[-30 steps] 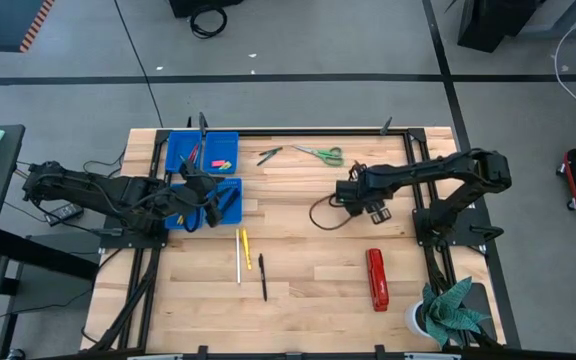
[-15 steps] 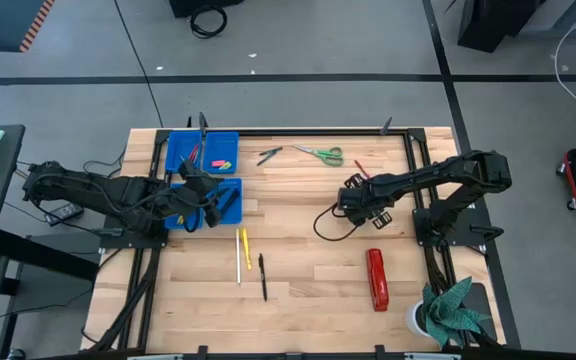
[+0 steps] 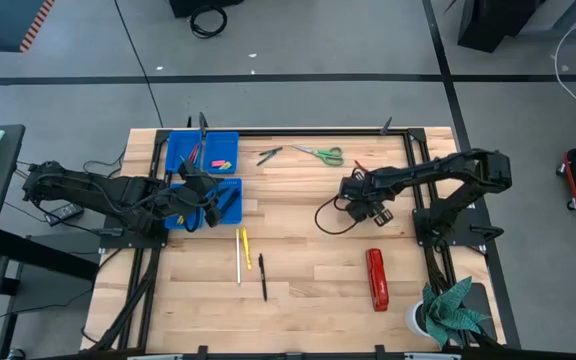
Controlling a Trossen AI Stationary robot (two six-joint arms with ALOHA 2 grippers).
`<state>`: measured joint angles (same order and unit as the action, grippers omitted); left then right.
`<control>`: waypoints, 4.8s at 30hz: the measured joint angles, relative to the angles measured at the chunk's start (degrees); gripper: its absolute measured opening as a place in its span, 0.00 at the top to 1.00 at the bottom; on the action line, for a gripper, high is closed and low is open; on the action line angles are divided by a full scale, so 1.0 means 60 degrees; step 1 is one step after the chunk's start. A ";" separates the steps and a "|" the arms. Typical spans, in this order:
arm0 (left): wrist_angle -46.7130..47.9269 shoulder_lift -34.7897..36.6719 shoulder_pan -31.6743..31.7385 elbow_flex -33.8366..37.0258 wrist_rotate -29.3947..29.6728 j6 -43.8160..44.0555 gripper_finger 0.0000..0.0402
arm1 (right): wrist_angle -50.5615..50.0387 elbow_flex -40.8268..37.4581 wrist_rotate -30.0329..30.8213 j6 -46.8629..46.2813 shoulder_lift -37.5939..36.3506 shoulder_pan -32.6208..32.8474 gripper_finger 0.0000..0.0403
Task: Sort crayons/erasers/pens/pencils in bins
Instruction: Put the green eraser into the top left blue bin
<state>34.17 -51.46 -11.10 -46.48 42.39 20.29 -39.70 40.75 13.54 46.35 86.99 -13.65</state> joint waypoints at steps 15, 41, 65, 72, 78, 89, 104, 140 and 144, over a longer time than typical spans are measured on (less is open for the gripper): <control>0.0051 0.0000 0.0001 -0.0002 0.0004 -0.0018 0.67 | -0.0016 -0.0020 -0.0911 0.0156 0.0012 -0.0884 0.61; 0.0060 0.0000 -0.0001 0.0000 0.0004 -0.0098 0.69 | -0.0214 0.2294 -0.1643 -0.2883 0.0067 0.0865 0.80; -0.0930 -0.0002 -0.0003 0.0000 0.0266 -0.2750 0.70 | 0.5415 0.4195 -0.2018 -0.4798 0.0092 0.2819 0.81; -0.1031 0.0065 -0.0143 -0.0002 0.1640 -0.2788 0.73 | 0.7538 0.3763 -0.2026 -0.4696 0.0313 0.2749 0.81; -0.1017 0.0191 -0.0549 -0.0004 0.2457 -0.2878 0.75 | 0.8147 0.3987 -0.2055 -0.4383 0.1699 0.2383 0.81; -0.0965 0.0515 -0.1264 -0.0004 0.2848 -0.3075 0.77 | 0.9790 0.6554 -0.2851 -0.3065 0.4467 0.1083 0.81; -0.0865 0.1251 -0.2408 -0.0004 0.3166 -0.2850 0.80 | 0.9649 0.9581 -0.4196 -0.3268 0.7153 -0.0500 0.81; -0.1096 0.1333 -0.2593 -0.0004 0.3151 -0.2769 0.81 | 0.9226 1.1584 -0.2474 -0.8744 0.8566 -0.1064 0.81; -0.1093 0.1333 -0.2593 -0.0004 0.3151 -0.2769 0.81 | 0.9084 1.1584 -0.2474 -0.8710 0.8566 -0.1061 0.81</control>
<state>27.62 -43.46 -26.65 -46.50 61.30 3.68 14.81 110.26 -1.30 -5.91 138.39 -20.01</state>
